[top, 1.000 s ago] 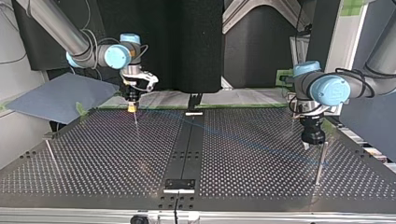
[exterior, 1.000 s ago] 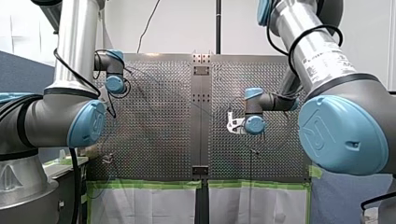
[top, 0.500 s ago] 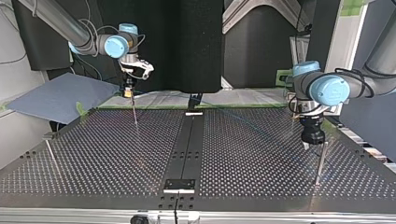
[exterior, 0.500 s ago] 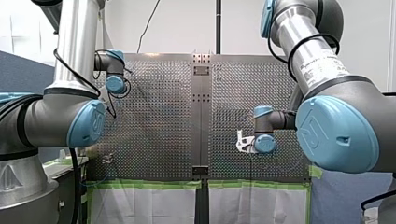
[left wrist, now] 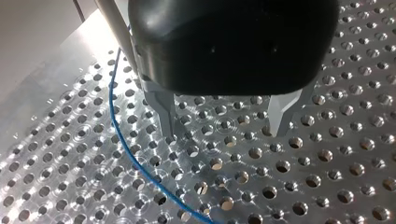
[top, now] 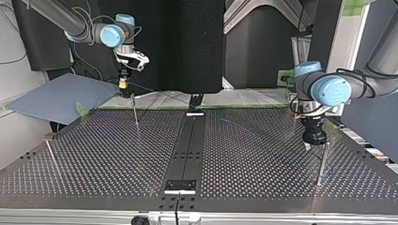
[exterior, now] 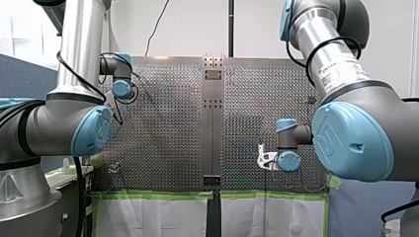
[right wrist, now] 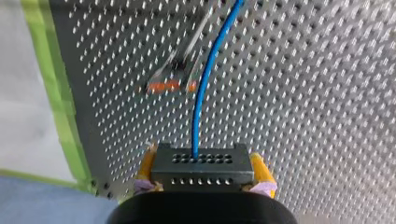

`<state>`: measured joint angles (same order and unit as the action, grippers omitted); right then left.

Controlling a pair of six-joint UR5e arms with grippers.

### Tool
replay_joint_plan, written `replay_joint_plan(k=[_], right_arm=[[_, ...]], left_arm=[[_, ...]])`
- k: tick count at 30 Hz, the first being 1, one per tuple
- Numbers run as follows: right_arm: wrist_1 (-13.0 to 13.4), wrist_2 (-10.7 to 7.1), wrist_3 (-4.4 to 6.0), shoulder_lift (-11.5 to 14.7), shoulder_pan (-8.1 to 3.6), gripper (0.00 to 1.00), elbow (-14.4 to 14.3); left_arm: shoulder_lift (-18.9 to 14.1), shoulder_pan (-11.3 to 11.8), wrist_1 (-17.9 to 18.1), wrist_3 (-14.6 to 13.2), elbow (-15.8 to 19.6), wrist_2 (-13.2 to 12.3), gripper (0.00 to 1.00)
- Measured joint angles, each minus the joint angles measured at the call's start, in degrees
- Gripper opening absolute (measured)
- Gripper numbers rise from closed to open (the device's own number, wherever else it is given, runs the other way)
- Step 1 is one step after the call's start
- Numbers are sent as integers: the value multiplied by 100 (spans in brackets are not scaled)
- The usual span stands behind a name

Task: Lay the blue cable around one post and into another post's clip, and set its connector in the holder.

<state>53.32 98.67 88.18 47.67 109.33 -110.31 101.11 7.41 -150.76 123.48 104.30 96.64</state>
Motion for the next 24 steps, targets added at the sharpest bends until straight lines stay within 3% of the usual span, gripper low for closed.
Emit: replay_joint_plan(k=[5, 7, 18, 24], right_arm=[[272, -176, 126, 1, -256, 0, -274], [380, -276, 131, 2, -362, 0, -380], [961, -850, -82, 2, -942, 0, -961], [1203, -910, -210, 2, -1243, 0, -1187]], left_arm=[[2, -4, -1, -9, 1, 1, 100], [1, -7, -2, -16, 2, 0, 100], [0, -42, -23, -26, 4, 61, 100], [0, -63, -24, -35, 5, 84, 100]])
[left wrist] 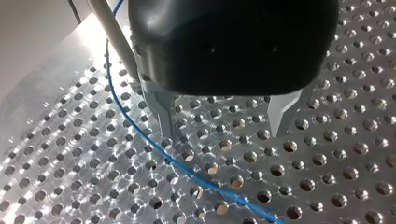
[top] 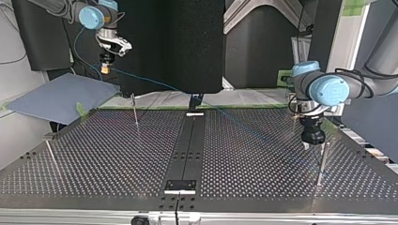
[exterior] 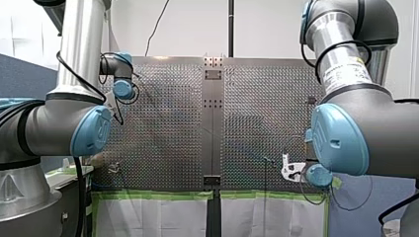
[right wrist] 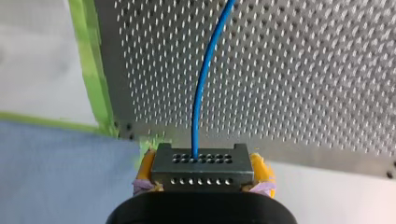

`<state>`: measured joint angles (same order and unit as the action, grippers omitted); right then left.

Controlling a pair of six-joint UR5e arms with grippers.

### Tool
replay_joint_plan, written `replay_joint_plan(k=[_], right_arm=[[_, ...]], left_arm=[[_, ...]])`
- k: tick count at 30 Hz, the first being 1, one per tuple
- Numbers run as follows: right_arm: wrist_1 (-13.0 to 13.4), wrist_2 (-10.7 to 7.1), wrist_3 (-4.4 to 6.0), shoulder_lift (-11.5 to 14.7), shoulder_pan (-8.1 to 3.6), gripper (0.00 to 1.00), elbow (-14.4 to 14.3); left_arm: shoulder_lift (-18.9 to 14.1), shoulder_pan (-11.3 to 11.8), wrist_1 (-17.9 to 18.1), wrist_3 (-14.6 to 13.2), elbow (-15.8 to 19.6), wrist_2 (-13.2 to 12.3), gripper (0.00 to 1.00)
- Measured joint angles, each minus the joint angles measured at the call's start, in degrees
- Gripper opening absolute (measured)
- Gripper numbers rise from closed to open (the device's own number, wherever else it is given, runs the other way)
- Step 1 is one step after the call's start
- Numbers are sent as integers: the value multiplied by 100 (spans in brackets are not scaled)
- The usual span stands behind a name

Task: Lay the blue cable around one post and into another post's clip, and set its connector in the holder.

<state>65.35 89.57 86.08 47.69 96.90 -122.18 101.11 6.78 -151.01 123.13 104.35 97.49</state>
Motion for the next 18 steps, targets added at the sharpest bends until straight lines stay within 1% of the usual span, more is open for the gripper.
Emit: replay_joint_plan(k=[2, 6, 10, 12, 18], right_arm=[[30, 0, -33, -3, -73, 0, 6], [57, 29, -69, -8, -128, 0, 54], [71, 32, -80, -57, -136, 0, 169], [71, 34, -103, -117, -135, 0, 253], [40, 32, -228, -297, -108, 0, 511]], left_arm=[[0, -1, 0, -4, 0, 1, 100], [0, -14, 0, -7, -2, 2, 100], [0, -21, 0, -8, -1, 2, 100], [-1, -25, 0, -8, -3, 2, 100], [0, -28, 0, -8, -4, 1, 100]])
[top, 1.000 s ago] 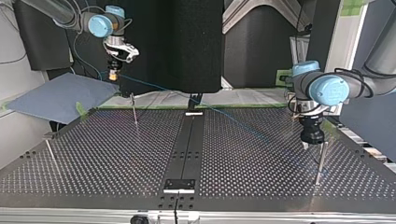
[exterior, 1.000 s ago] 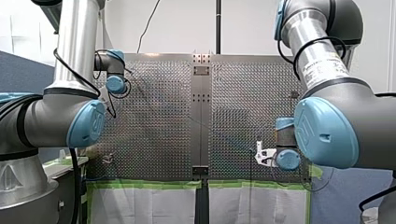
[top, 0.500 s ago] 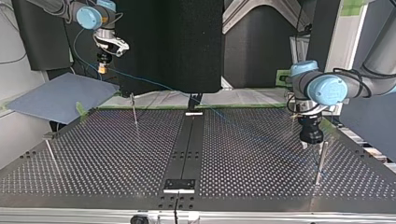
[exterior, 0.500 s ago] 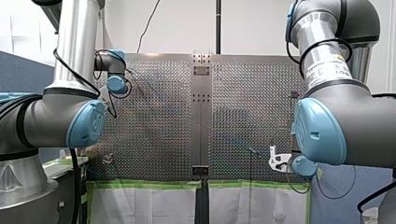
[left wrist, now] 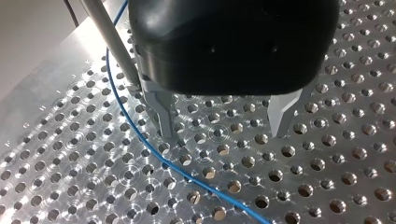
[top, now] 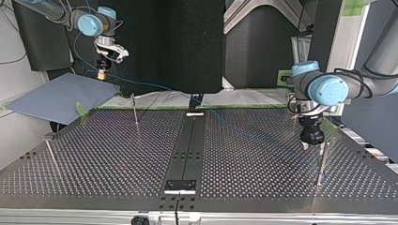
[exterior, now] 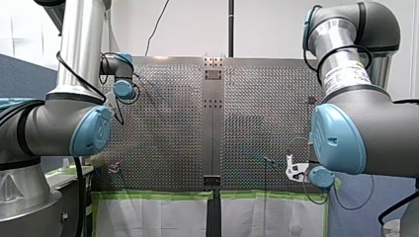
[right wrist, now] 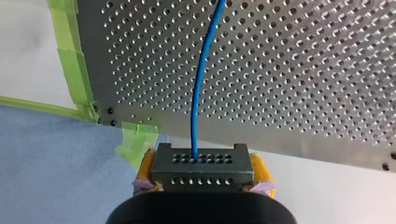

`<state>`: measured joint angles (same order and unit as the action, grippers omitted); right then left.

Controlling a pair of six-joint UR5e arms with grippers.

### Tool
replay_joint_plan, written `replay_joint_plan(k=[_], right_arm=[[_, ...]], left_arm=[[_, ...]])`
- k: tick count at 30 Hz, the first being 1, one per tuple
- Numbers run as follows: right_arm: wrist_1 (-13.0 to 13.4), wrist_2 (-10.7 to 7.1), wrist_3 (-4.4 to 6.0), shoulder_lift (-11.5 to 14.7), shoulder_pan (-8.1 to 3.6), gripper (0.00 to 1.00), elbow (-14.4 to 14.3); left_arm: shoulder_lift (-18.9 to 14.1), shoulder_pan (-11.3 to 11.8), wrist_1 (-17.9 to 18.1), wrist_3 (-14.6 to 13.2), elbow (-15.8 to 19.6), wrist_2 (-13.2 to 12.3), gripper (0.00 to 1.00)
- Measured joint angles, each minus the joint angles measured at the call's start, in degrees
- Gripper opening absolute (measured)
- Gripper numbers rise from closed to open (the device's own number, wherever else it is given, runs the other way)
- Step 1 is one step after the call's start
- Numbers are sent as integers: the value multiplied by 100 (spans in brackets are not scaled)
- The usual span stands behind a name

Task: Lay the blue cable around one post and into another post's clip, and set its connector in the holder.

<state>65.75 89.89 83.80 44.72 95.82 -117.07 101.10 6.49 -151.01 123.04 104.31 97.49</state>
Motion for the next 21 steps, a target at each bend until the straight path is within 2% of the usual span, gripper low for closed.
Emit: replay_joint_plan(k=[3, 10, 14, 21], right_arm=[[-55, -5, -53, -31, 22, 0, 152], [-101, -27, -105, -97, 58, 0, 417], [-101, -76, -163, -256, 83, 0, 515], [-115, -133, -167, -577, 101, 0, 696]], left_arm=[[0, -1, 0, 0, -1, 1, 100], [0, -8, 0, -16, -1, 1, 100], [0, -8, 0, -28, -1, 2, 100], [0, -10, 2, -49, -1, 2, 100]])
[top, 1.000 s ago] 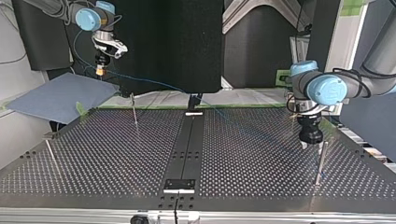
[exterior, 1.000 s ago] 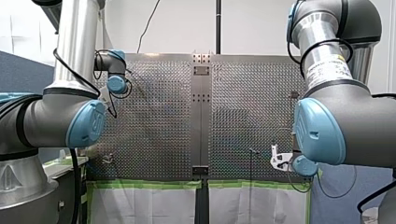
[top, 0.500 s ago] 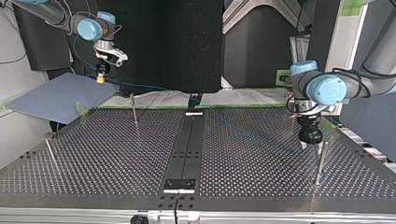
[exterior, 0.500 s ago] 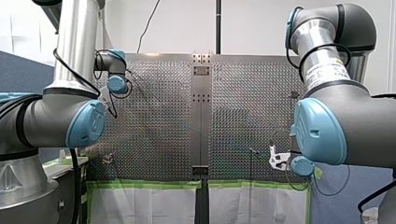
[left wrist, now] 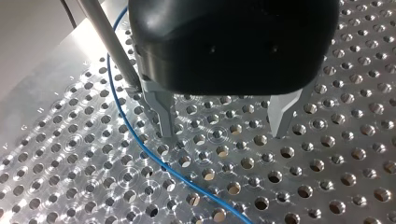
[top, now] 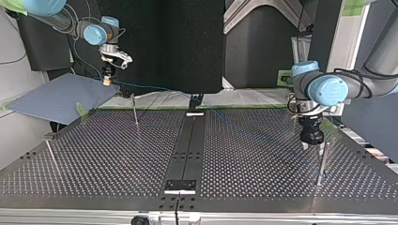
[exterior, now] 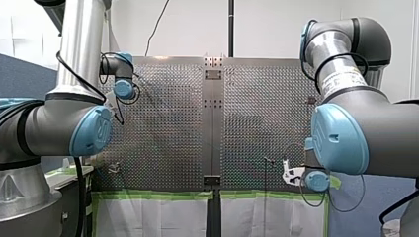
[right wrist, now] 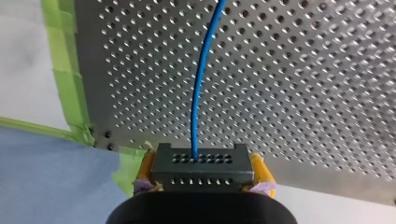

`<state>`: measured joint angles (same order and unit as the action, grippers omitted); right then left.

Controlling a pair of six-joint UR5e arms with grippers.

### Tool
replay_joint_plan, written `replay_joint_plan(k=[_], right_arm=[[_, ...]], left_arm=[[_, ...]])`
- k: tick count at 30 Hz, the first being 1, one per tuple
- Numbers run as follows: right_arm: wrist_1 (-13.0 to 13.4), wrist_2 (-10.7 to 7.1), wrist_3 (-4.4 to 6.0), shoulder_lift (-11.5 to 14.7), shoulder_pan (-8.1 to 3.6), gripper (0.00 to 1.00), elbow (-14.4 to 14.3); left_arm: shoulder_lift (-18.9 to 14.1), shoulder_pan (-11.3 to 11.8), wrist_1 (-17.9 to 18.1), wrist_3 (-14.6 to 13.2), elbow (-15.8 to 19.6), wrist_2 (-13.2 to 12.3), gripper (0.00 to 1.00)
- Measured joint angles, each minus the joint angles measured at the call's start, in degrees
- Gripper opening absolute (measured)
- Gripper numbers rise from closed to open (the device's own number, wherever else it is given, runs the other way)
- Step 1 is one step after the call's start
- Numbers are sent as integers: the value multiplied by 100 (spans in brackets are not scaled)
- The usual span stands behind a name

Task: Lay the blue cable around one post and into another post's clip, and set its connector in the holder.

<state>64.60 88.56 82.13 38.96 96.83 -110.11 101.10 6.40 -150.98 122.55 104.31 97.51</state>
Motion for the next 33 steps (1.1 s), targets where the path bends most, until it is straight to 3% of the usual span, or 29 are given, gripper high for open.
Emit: replay_joint_plan(k=[7, 12, 20, 26, 33], right_arm=[[-72, -127, -12, -80, -3, 0, 226], [-290, -321, -79, -87, -73, 0, 377], [-631, -407, -85, -149, -231, 0, 405], [-661, -500, -148, -318, -300, 0, 405], [-655, -554, -177, -345, -312, 0, 405]], left_arm=[[0, 0, 2, -3, 0, 0, 100], [0, 0, 1, -4, 0, 0, 100], [0, -1, -1, -13, 0, 0, 100], [0, -7, -17, -50, 0, 0, 100], [0, -9, -39, -75, 0, 48, 100]])
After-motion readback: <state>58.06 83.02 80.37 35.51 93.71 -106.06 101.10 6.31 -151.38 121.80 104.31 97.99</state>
